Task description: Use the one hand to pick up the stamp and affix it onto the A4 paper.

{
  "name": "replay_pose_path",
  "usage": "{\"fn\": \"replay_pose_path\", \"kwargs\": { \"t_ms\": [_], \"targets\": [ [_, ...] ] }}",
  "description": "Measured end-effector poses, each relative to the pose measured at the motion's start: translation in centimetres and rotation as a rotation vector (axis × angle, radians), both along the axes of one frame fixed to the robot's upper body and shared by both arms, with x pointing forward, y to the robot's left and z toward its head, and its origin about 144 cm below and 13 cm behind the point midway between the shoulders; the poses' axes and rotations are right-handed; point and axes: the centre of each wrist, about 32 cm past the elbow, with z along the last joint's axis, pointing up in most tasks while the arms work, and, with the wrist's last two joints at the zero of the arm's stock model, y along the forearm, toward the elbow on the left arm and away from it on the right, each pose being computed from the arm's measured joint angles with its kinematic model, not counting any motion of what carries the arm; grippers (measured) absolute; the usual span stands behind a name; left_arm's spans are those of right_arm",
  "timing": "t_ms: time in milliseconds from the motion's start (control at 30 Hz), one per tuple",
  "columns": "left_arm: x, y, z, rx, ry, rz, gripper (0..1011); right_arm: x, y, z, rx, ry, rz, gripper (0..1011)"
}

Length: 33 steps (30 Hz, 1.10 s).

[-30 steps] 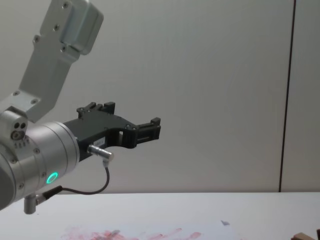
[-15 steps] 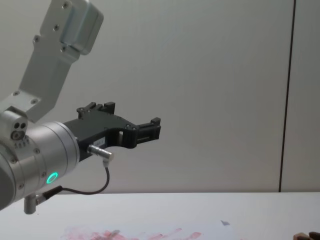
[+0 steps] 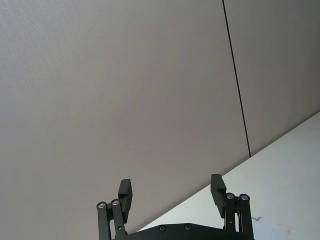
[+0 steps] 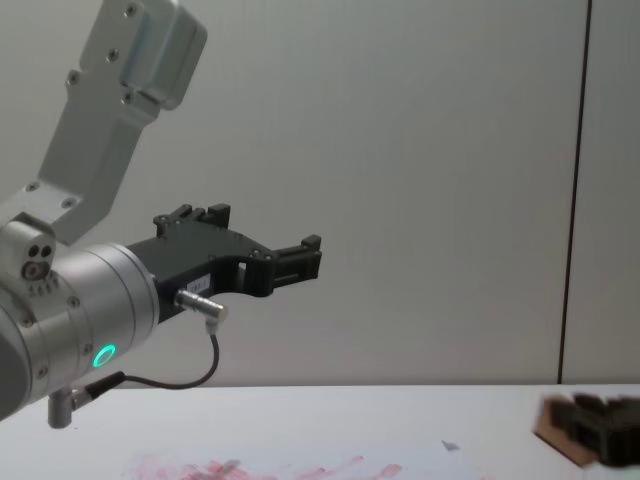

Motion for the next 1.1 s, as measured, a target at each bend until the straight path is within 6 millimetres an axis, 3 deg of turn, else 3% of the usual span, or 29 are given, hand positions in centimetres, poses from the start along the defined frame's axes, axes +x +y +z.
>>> {"fn": "replay_pose_path", "kwargs": {
  "t_ms": [500,1100],
  "targets": [
    [0.0,0.0,0.0,0.000,0.000,0.000,1001,2.0,4.2,1.9,0.107,-0.028,0.154,216],
    [0.0,0.0,0.0,0.000,0.000,0.000,1001,2.9,7.4,-1.1,-0.016,0.112,0.261,216]
  ]
}}
